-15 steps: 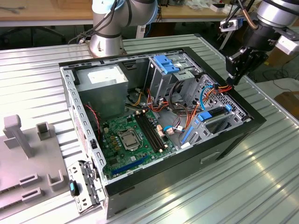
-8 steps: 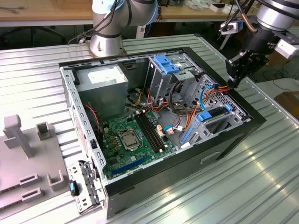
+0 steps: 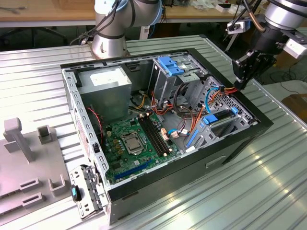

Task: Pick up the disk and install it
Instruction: 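Insert the first disk wire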

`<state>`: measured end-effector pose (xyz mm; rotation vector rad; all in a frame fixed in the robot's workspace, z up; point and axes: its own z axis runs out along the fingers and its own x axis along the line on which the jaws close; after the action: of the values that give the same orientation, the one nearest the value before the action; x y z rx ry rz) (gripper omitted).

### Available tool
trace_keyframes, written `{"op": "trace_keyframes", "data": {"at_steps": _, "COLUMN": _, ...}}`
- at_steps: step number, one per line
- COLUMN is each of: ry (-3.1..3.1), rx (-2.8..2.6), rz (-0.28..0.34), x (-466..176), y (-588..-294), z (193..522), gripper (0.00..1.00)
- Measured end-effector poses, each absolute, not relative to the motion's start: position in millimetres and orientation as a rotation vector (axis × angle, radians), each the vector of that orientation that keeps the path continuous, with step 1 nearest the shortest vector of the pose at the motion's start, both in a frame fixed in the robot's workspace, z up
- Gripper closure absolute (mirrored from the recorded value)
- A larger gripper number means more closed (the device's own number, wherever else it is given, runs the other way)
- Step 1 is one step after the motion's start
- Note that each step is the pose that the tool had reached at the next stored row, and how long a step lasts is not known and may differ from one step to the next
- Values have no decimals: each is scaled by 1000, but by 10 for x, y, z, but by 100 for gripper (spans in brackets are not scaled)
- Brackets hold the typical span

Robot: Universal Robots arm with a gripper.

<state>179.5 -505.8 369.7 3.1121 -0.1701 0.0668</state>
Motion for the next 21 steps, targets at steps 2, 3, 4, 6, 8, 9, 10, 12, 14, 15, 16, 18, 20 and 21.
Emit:
{"op": "trace_keyframes", "data": {"at_steps": 2, "ry": -173, "rx": 3112, "rz": 67, "x": 1795, "y": -5058, "z": 3722, "gripper": 84}}
{"op": "trace_keyframes", "data": {"at_steps": 3, "ry": -194, "rx": 3111, "rz": 66, "x": 1794, "y": -5058, "z": 3722, "gripper": 84}}
{"op": "trace_keyframes", "data": {"at_steps": 4, "ry": -218, "rx": 3109, "rz": 65, "x": 1794, "y": -5058, "z": 3723, "gripper": 84}}
{"op": "trace_keyframes", "data": {"at_steps": 6, "ry": -255, "rx": 3105, "rz": 63, "x": 1794, "y": -5058, "z": 3724, "gripper": 84}}
{"op": "trace_keyframes", "data": {"at_steps": 8, "ry": -283, "rx": 3102, "rz": 61, "x": 1794, "y": -5058, "z": 3724, "gripper": 84}}
{"op": "trace_keyframes", "data": {"at_steps": 9, "ry": -294, "rx": 3101, "rz": 60, "x": 1794, "y": -5058, "z": 3724, "gripper": 84}}
{"op": "trace_keyframes", "data": {"at_steps": 10, "ry": -304, "rx": 3100, "rz": 59, "x": 1794, "y": -5058, "z": 3724, "gripper": 84}}
{"op": "trace_keyframes", "data": {"at_steps": 12, "ry": -346, "rx": 3095, "rz": 57, "x": 1794, "y": -5058, "z": 3724, "gripper": 84}}
{"op": "trace_keyframes", "data": {"at_steps": 14, "ry": -353, "rx": 3094, "rz": 57, "x": 1758, "y": -5078, "z": 3723, "gripper": 84}}
{"op": "trace_keyframes", "data": {"at_steps": 15, "ry": -352, "rx": 3094, "rz": 57, "x": 1708, "y": -5081, "z": 3725, "gripper": 84}}
{"op": "trace_keyframes", "data": {"at_steps": 16, "ry": -353, "rx": 3094, "rz": 57, "x": 1666, "y": -5082, "z": 3723, "gripper": 84}}
{"op": "trace_keyframes", "data": {"at_steps": 18, "ry": -360, "rx": 3093, "rz": 57, "x": 1644, "y": -5083, "z": 3724, "gripper": 84}}
{"op": "trace_keyframes", "data": {"at_steps": 20, "ry": -427, "rx": 3084, "rz": 56, "x": 1644, "y": -5082, "z": 3724, "gripper": 84}}
{"op": "trace_keyframes", "data": {"at_steps": 21, "ry": -452, "rx": 3080, "rz": 55, "x": 1643, "y": -5083, "z": 3724, "gripper": 84}}
